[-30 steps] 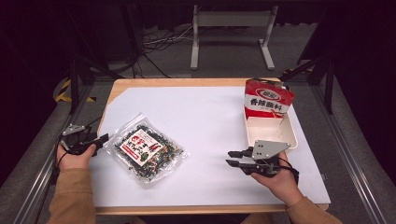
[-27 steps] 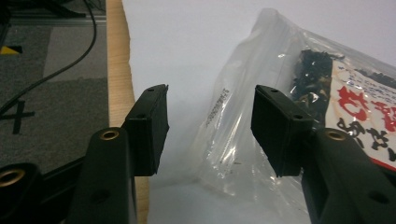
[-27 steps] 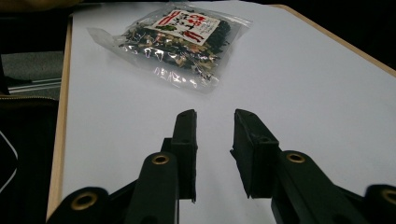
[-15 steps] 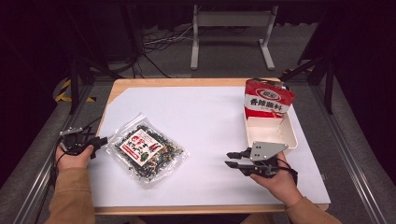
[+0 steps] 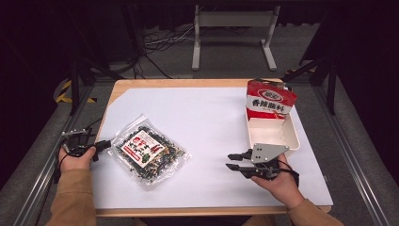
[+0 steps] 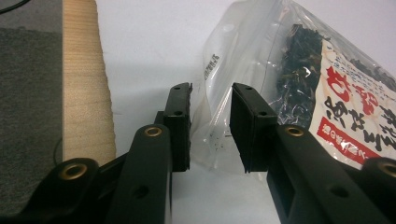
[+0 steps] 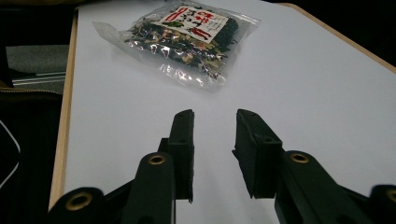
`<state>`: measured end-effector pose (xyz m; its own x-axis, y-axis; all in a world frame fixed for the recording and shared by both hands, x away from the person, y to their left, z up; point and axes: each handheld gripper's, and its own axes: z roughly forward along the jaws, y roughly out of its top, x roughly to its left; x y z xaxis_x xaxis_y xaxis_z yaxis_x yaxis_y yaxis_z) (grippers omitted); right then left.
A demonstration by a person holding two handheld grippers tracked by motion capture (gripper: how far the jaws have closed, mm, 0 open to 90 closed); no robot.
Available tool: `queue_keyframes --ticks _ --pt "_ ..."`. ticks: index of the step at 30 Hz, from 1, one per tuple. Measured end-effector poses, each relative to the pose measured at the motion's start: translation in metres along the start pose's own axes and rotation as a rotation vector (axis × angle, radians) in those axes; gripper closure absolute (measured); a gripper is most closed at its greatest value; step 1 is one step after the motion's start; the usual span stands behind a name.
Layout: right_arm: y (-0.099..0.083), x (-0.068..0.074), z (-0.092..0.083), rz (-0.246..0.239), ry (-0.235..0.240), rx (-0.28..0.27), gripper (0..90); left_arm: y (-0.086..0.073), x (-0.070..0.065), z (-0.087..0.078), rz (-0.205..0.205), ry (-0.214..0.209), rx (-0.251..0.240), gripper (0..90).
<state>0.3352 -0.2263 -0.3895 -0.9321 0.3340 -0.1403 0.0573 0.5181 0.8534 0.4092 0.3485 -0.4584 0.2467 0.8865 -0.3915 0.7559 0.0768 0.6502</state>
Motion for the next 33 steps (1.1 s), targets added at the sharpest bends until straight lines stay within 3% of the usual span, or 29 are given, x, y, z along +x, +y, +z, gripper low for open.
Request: queue_keyframes --ticks 14,22,25,33 --pt "0.000 0.000 0.000 -0.006 -0.002 -0.001 67.4 -0.001 -0.002 0.002 0.031 0.057 -0.009 85.7" --pt "0.000 0.000 0.000 -0.002 -0.002 -0.002 67.2 -0.002 0.000 0.001 0.020 0.029 -0.010 90.0" --pt "0.000 -0.001 0.000 -0.002 -0.004 -0.005 67.2 0.000 -0.002 -0.001 0.041 0.037 -0.021 90.0" --pt "0.000 -0.001 -0.001 0.003 -0.006 -0.007 67.0 0.007 -0.011 -0.015 0.066 -0.006 -0.107 90.0"
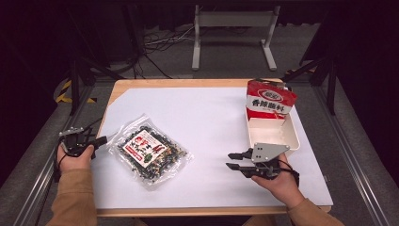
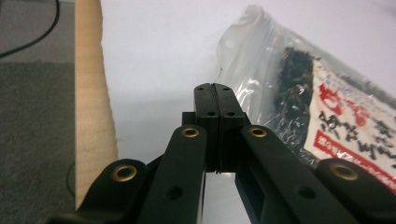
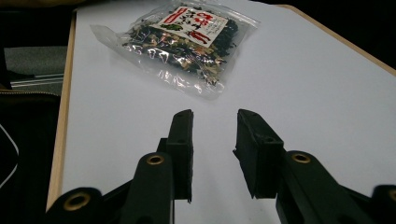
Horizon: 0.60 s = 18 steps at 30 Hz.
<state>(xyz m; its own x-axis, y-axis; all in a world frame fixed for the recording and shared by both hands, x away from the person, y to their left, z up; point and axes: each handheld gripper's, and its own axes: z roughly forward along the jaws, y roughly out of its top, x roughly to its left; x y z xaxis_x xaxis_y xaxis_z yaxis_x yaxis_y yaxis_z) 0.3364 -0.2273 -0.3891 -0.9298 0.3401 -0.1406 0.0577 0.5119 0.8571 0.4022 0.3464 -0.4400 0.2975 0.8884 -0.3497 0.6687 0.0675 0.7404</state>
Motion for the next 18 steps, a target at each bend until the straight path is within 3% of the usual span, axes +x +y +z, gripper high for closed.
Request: queue_keyframes --ticks 8,18 --pt "0.002 -0.001 0.001 -0.004 -0.002 0.000 67.0 0.013 -0.017 -0.021 0.038 -0.049 -0.087 90.0" --pt "0.009 -0.004 -0.001 -0.014 -0.013 -0.010 66.5 0.029 -0.049 -0.048 0.135 -0.103 -0.201 90.0"
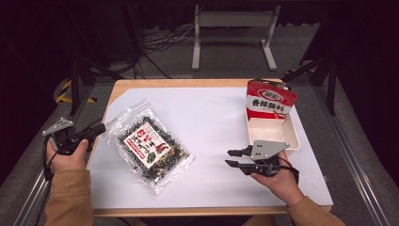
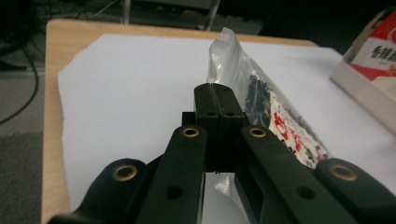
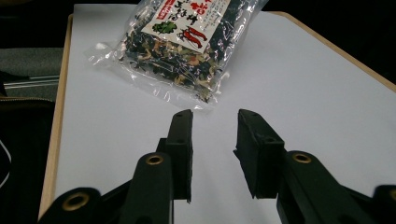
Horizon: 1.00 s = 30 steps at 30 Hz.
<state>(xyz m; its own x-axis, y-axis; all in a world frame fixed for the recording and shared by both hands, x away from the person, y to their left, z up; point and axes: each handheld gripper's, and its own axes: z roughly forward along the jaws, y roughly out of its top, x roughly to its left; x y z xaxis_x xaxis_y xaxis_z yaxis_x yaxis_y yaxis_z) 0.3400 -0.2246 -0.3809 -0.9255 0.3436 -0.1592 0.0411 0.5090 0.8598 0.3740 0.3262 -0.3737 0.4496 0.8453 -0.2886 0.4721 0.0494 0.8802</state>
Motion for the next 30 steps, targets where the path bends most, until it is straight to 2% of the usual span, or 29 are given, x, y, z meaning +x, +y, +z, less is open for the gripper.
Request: queue_keyframes --ticks 3,4,8,12,14,17,23,30 --pt "0.000 -0.003 0.000 0.010 -0.004 0.002 66.2 0.008 -0.013 -0.008 0.035 -0.032 -0.042 90.0" --pt "0.000 -0.003 0.000 0.010 -0.004 0.002 66.2 0.008 -0.013 -0.008 0.035 -0.032 -0.042 90.0" --pt "0.002 -0.005 0.000 0.036 0.002 -0.002 66.5 0.016 -0.028 -0.016 0.083 -0.083 -0.081 90.0" --pt "0.005 -0.008 0.001 0.059 -0.003 -0.014 59.3 0.022 -0.044 -0.024 0.125 -0.131 -0.115 90.0" --pt "0.006 -0.009 0.001 0.059 -0.007 -0.016 57.6 0.023 -0.048 -0.026 0.131 -0.134 -0.122 90.0" --pt "0.009 -0.011 0.002 0.058 -0.005 -0.030 53.5 0.027 -0.063 -0.032 0.175 -0.154 -0.135 90.0" --pt "0.014 -0.014 0.007 0.072 -0.001 -0.036 50.6 0.031 -0.078 -0.039 0.204 -0.191 -0.139 90.0" --pt "0.027 -0.018 0.020 0.081 0.041 -0.023 45.3 0.033 -0.089 -0.045 0.223 -0.223 -0.146 90.0"
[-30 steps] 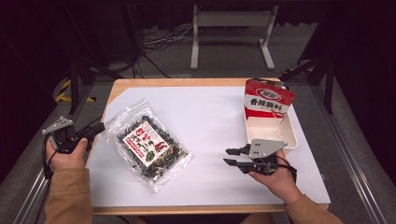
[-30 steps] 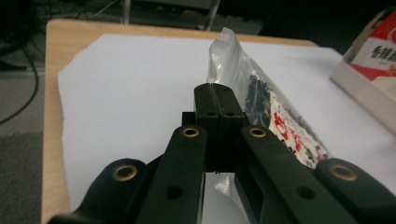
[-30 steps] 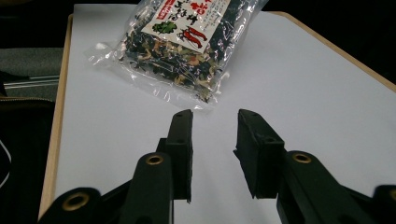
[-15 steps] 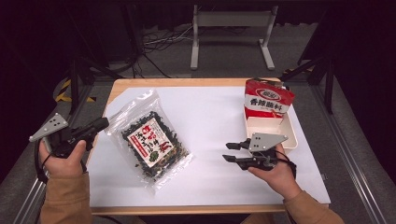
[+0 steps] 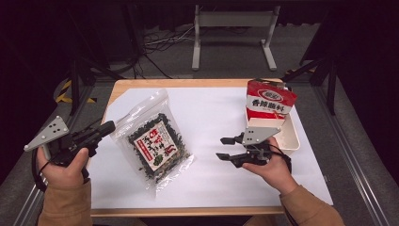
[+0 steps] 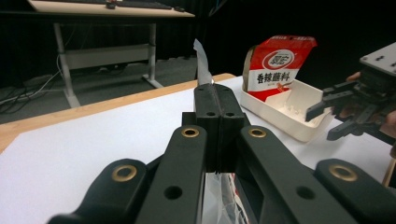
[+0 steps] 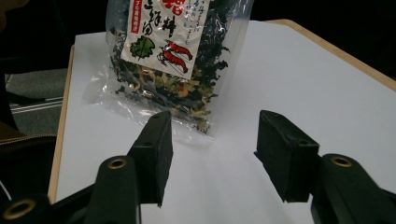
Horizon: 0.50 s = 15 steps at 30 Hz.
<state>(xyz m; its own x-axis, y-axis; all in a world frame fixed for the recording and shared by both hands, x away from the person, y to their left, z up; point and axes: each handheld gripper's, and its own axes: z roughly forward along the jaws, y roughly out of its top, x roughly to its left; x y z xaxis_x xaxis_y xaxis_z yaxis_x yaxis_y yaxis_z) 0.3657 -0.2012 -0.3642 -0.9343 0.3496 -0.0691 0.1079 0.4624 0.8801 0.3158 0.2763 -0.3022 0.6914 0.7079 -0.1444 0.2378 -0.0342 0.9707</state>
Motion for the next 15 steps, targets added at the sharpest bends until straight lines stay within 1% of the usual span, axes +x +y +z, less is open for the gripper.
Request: queue_keyframes --ticks 3,4,6,9,15 --pt "0.004 -0.001 0.008 -0.008 -0.001 0.002 45.2 0.002 -0.004 0.000 0.018 -0.013 -0.006 90.0" --pt "0.004 -0.001 0.008 -0.008 -0.001 0.002 45.2 0.002 -0.004 0.000 0.018 -0.013 -0.006 90.0" --pt "0.006 -0.004 0.014 -0.010 0.003 0.002 43.7 0.002 -0.006 0.000 0.020 -0.022 -0.007 90.0" --pt "0.012 -0.008 0.020 0.004 0.013 0.001 40.9 0.003 -0.008 0.000 0.023 -0.030 -0.014 90.0" --pt "0.025 -0.014 0.030 0.014 0.041 -0.028 39.7 0.004 -0.013 -0.001 0.032 -0.057 -0.022 90.0"
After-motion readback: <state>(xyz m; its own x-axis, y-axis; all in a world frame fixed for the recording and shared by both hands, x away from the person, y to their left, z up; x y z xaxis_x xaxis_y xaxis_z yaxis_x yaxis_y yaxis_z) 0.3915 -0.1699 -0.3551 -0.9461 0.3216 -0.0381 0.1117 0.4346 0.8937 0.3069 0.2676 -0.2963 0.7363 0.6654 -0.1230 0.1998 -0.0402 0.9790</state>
